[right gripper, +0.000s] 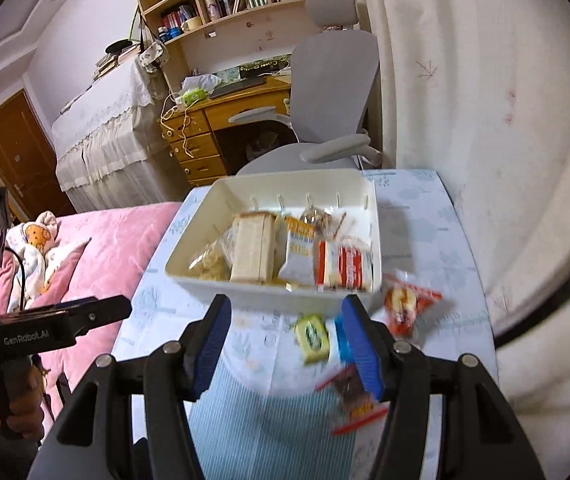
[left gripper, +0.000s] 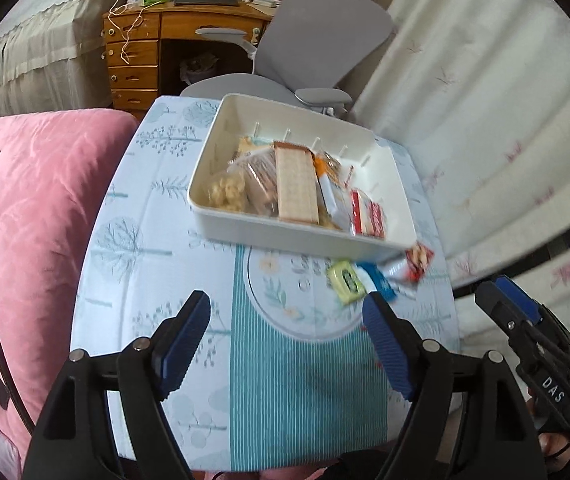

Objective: Organize snacks
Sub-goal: 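Move both tools to the remaining snacks on the tablecloth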

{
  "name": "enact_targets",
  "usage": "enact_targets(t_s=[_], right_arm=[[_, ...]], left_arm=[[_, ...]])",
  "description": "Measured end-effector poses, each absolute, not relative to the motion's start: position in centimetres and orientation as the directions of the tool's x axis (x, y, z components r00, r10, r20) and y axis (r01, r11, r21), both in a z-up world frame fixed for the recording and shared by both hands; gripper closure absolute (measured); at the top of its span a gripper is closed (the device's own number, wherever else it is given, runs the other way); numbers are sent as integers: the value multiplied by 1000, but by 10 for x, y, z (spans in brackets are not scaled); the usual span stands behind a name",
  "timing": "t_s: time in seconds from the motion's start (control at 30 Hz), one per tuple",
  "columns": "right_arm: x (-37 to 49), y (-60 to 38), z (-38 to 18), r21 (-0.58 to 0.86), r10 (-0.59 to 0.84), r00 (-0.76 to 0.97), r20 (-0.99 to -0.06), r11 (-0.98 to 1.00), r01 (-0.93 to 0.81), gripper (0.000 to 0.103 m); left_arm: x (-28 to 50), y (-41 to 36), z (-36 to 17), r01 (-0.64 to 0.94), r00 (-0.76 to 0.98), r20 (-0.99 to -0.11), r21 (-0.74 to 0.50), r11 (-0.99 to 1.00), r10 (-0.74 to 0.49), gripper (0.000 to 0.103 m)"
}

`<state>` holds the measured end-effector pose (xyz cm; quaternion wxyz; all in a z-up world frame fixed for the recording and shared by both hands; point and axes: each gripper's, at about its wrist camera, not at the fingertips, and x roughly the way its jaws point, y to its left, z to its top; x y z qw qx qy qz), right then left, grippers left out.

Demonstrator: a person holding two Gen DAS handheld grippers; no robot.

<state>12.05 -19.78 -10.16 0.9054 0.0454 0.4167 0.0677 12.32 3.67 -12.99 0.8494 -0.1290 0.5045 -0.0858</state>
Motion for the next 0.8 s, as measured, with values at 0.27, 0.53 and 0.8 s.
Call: enact_targets(t_s=[0.27, 0.53, 0.8], right_arm=[[65, -187, -103, 15, 80, 631, -771, 994, -107, 45], [65, -202, -123, -73, 53, 580, -813, 979, -193, 45], [98, -253, -140, -40, 132, 501, -855, 948, -316, 45]], left_arm=[[86, 29, -149, -5, 436, -858, -303, 953, -271, 25], [83, 0, -162, -29, 419, -875, -278, 960, -241, 25], [100, -50, -179, -157, 390, -897, -289, 944, -210, 25]])
